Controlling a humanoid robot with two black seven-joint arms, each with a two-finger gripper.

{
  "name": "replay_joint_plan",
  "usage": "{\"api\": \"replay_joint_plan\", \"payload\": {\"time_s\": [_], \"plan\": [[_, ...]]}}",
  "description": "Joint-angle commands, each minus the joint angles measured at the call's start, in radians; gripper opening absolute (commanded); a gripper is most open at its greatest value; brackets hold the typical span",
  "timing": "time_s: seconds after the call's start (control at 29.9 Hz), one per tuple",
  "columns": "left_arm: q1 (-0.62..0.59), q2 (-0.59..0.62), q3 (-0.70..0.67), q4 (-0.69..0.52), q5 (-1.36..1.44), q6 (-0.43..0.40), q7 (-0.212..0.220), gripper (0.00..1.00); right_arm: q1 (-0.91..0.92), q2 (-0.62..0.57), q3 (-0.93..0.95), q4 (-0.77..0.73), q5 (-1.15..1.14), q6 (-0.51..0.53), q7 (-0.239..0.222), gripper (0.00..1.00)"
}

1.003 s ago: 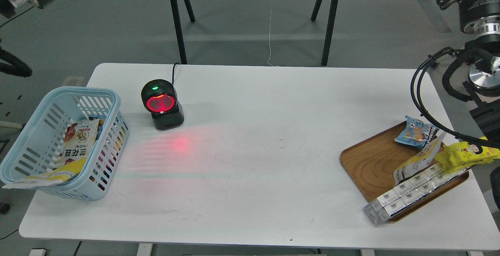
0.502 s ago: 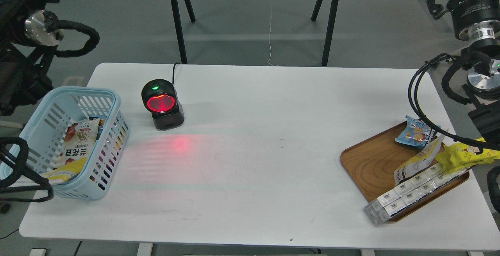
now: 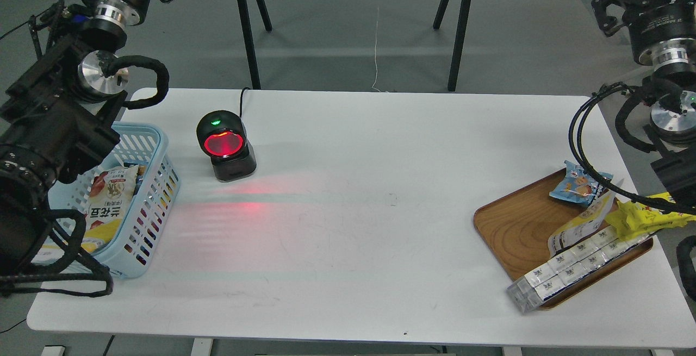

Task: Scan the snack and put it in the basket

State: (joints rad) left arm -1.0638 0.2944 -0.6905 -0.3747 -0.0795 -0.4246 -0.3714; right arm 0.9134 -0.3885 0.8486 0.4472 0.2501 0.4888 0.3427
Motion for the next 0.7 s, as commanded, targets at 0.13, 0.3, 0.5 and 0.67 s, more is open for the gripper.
{"api": "replay_joint_plan", "payload": {"time_s": [0.13, 0.3, 0.5, 0.67], "plan": [[0.038, -0.007, -0.001, 0.010, -0.019, -0.036, -0.004, 0.99, -0.019, 0.022, -0.002, -0.001, 0.000, 0.000, 0.002, 0.99], [0.068, -0.043, -0.001, 0.005, -0.029, -0.042, -0.006, 0.99, -0.013, 0.017, 0.000, -0.004, -0.002, 0.000, 0.001, 0.99], [0.068, -0.072, -0.001, -0.004, -0.029, -0.042, -0.008, 0.99, -0.005, 0.007, -0.002, -0.005, -0.002, 0.000, -0.001, 0.99], [0.044, -0.073, -0.003, -0.027, -0.031, -0.033, -0.004, 0.99, -0.004, 0.002, -0.003, -0.001, -0.003, 0.000, 0.001, 0.99]]}}
